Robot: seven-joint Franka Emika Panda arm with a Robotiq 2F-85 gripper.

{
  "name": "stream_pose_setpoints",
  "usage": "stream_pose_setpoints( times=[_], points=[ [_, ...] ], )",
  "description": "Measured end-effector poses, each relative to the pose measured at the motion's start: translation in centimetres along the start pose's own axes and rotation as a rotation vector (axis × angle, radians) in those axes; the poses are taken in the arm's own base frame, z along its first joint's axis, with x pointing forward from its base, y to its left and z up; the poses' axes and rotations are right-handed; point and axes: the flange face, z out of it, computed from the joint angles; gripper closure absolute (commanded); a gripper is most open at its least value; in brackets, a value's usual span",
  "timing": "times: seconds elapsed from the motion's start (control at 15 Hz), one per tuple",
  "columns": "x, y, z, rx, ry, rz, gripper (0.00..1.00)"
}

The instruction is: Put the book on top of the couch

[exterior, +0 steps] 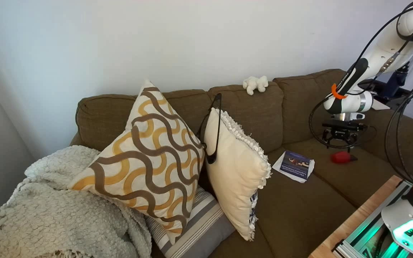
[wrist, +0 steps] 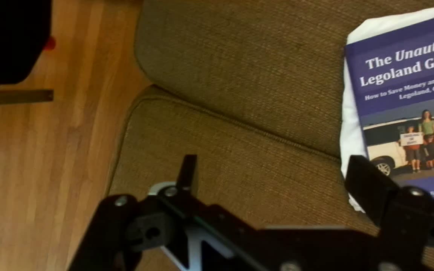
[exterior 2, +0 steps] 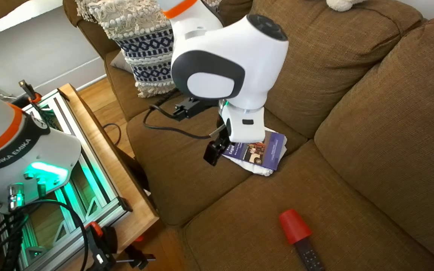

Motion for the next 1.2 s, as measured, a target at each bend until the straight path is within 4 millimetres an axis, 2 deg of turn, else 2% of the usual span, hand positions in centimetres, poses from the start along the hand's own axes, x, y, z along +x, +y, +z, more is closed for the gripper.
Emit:
stream_pose_setpoints(
  times=[0.27, 0.47, 0.8, 1.2],
  points=[
    [-0.8, 0.7, 6.4, 0.138, -0.095, 0.109, 0.00],
    [-0.8, 0.8, 9.7, 0.221, -0.212, 0.150, 0.00],
    [2.4, -0.5, 11.5, 0.318, -0.217, 0.115, 0.00],
    [2.4, -1.2, 11.5, 0.331, -0.192, 0.122, 0.00]
  ],
)
